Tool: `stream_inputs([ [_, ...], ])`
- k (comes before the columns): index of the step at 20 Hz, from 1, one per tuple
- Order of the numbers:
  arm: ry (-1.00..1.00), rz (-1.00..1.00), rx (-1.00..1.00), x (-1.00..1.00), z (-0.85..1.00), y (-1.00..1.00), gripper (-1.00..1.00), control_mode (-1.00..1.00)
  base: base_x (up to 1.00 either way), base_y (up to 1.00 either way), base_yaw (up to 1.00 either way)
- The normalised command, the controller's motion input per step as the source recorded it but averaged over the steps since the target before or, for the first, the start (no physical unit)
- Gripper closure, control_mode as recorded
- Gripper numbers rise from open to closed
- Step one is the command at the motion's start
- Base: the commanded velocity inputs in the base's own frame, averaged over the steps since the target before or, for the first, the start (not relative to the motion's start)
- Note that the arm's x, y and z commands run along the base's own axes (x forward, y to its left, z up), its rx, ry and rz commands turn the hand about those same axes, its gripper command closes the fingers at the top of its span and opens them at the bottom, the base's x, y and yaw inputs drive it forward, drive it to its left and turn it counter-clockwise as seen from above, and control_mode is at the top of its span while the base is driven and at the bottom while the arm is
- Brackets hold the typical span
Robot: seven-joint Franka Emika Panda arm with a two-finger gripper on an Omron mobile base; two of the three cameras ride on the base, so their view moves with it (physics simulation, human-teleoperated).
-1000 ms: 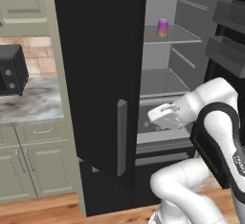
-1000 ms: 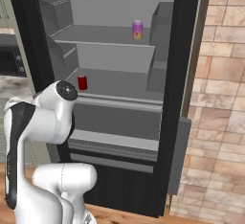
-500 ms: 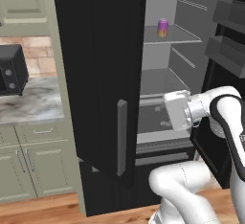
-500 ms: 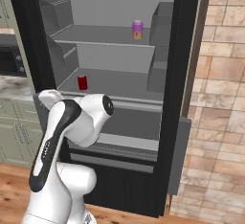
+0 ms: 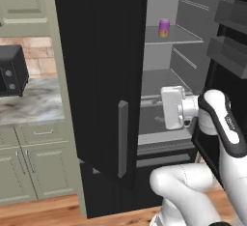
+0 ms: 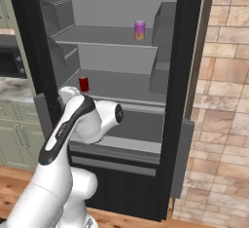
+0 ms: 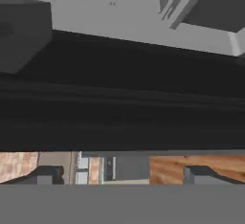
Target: Open the fridge, grab two sodas, and place both sodas inside the bowl with ice on the dining counter.
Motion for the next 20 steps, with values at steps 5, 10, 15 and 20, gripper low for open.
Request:
stream_inputs([
  [5, 0.2, -0.03, 0.03, 0.71, -0.18, 0.0, -1.0, -1.0, 0.0, 0.0, 0.0],
  [10, 0.14, 0.0, 0.01, 0.55, -0.19, 0.0, -1.0, -1.0, 0.0, 0.0, 0.0],
  [15, 0.09, 0.01, 0.01, 0.37, -0.21, 0.08, -1.0, -1.0, 0.0, 0.0, 0.0],
  [20, 0.0, 0.04, 0.07, -0.11, -0.2, 0.3, -1.0, -1.0, 0.0, 0.0, 0.0],
])
